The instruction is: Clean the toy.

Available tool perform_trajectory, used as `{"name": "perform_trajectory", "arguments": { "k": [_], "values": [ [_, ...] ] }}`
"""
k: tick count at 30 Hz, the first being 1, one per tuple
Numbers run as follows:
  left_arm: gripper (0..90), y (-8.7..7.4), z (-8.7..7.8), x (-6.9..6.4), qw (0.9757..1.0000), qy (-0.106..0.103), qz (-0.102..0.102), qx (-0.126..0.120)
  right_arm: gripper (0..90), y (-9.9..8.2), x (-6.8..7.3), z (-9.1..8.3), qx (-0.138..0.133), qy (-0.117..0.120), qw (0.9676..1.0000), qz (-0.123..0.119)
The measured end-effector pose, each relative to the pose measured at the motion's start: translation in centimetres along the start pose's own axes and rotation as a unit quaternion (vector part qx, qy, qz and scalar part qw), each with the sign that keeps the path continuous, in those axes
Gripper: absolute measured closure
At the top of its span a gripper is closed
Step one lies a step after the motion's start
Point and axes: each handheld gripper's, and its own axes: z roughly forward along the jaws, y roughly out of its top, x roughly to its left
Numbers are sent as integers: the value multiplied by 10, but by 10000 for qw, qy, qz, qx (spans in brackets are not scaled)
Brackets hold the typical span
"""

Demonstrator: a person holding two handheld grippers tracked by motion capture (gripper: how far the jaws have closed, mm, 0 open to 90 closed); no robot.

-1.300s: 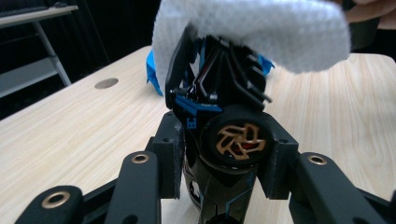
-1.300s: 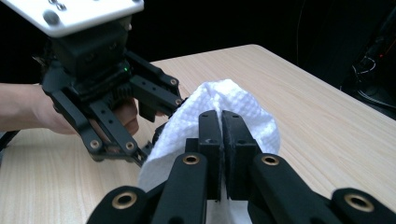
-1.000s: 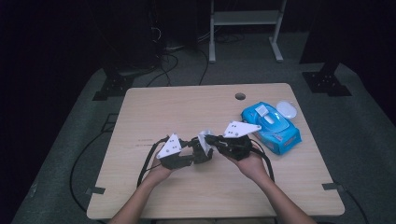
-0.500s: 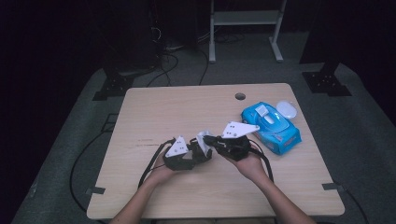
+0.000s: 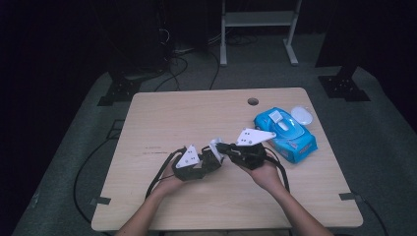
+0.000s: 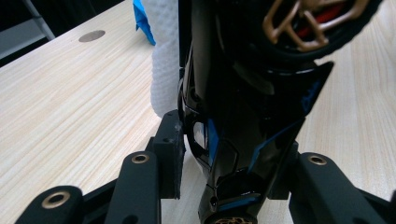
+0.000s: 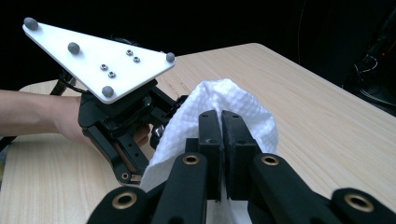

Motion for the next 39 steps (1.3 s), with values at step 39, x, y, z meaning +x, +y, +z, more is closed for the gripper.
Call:
{"name": "perform_trajectory", "arguments": {
  "k": [39],
  "values": [
    [572, 0, -2, 2, 9980, -5, 280, 568, 864, -48, -35, 2, 362, -283, 9955, 834]
  ]
}}
